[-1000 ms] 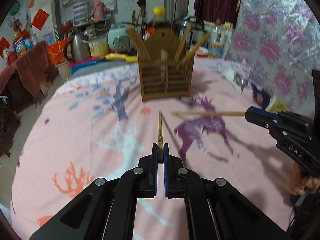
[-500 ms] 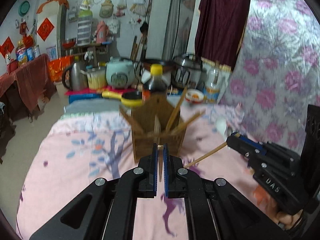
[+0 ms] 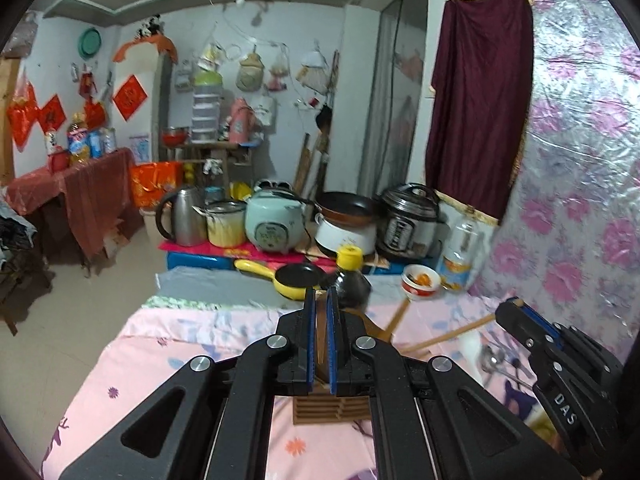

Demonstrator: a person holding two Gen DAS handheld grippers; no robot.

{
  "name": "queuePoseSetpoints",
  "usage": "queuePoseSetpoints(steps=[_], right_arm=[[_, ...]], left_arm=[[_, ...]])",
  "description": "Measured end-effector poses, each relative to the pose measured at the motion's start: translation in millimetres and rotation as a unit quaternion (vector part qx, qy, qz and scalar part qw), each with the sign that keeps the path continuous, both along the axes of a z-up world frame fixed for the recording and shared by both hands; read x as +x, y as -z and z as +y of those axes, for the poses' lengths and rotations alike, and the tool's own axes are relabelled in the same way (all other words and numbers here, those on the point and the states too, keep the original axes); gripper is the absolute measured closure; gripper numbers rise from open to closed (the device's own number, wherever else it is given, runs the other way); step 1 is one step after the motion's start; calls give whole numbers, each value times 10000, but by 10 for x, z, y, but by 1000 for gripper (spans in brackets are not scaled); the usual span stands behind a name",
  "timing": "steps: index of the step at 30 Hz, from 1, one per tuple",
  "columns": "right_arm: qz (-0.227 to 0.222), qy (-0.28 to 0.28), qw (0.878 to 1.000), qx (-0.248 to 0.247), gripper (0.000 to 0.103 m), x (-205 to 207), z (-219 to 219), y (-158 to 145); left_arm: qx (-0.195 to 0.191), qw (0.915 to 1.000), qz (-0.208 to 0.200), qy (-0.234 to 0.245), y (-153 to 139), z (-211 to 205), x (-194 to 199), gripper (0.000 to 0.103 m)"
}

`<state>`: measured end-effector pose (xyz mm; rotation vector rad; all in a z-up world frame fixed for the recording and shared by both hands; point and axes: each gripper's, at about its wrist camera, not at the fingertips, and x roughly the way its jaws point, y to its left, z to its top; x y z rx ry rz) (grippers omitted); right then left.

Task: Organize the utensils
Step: 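Lift the left tool's chopstick over the holder while the right tool carries its chopstick there, then open the left tool into the holder while the right tool releases its chopstick there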

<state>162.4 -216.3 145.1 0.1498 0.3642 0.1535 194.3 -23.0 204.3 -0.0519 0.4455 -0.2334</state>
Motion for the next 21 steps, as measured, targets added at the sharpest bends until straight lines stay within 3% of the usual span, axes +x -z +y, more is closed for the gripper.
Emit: queuePoseSetpoints(steps=[8, 13, 15, 16, 17, 21], right_arm=[[368, -19, 9993, -56, 97, 418, 21, 270], [1069, -58, 9940, -211, 93, 809, 95, 693], [1275, 37, 9917, -149, 91, 896, 80, 825], [1291, -11, 9916, -81, 91, 901, 68, 846], [1290, -38, 9916, -24, 91, 892, 59, 844], [1162, 26, 9932, 1, 88, 818, 21, 783]], left_arm=[[45, 9996, 272, 10, 294, -127, 348, 98], [-5, 9956, 928, 85, 665, -143, 688, 96], [-15, 9939, 1104, 57, 761, -112, 779, 74], [-13, 9937, 1122, -4, 784, -92, 794, 52], [-42, 9942, 1074, -96, 788, -66, 794, 41], [-111, 9943, 1049, -138, 758, -17, 788, 35]])
